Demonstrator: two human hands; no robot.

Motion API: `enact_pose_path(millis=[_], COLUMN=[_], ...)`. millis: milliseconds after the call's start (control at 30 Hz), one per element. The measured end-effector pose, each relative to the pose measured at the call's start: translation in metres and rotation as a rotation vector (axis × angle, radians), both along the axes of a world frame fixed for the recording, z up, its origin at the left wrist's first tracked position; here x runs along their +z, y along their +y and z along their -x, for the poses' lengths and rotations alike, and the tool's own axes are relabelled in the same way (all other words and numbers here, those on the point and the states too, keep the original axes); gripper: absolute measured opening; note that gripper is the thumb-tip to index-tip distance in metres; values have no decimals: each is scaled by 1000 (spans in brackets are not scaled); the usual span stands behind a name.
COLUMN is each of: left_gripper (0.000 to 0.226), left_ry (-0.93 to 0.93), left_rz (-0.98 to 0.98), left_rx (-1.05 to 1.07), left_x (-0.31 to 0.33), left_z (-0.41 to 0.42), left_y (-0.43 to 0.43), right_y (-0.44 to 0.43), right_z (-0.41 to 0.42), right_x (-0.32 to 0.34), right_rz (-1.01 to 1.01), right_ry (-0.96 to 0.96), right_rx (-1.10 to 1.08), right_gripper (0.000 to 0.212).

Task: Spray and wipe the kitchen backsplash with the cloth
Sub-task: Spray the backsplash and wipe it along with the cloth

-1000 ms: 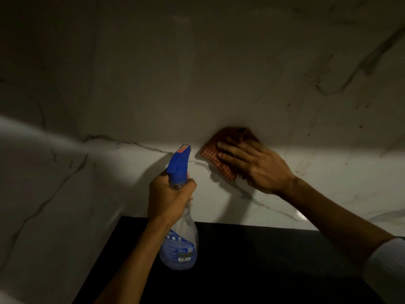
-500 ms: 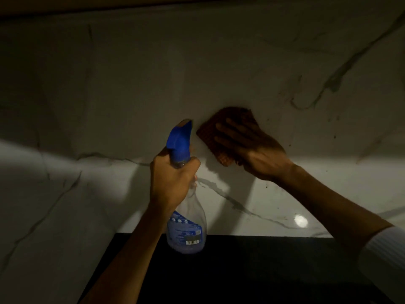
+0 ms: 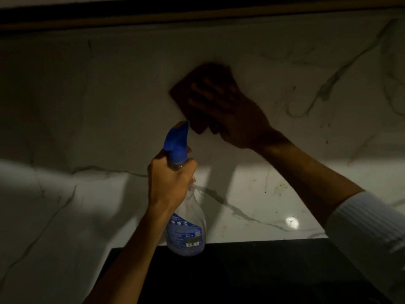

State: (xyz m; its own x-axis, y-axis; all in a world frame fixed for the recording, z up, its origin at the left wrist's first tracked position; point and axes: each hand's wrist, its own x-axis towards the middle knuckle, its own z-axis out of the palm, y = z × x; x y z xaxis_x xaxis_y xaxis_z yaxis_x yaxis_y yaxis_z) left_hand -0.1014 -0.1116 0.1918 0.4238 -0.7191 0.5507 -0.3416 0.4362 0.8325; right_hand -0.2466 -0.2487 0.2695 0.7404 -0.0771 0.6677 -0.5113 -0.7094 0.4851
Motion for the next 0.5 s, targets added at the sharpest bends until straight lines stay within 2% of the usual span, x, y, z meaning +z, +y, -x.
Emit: enact_pose_path(millis=[133,233,300,433,500], left_gripper=[3,6,8,9,10], left_ry=[-15,-61,-67,-66,-53], left_rz=[-14,-4,-11,17,26], left_rx=[2,3,-13,-40,-43], left_x=[0,-1,-1,4,6], left_z=[-3,-3,-2,1,3], left_y=[-2,-2,-2,-4,-8], right_y=[1,4,5,-1,-6], right_z=[3,-4,-3,37,63], right_x=[18,2,-25,-70,-72], right_rz=[-41,-65,-79,-18,-25], right_ry=[-412,-553,-436,-7,74], right_rx=[-53,-34,-42,-25,-46], right_gripper=[60,53,55,54,50])
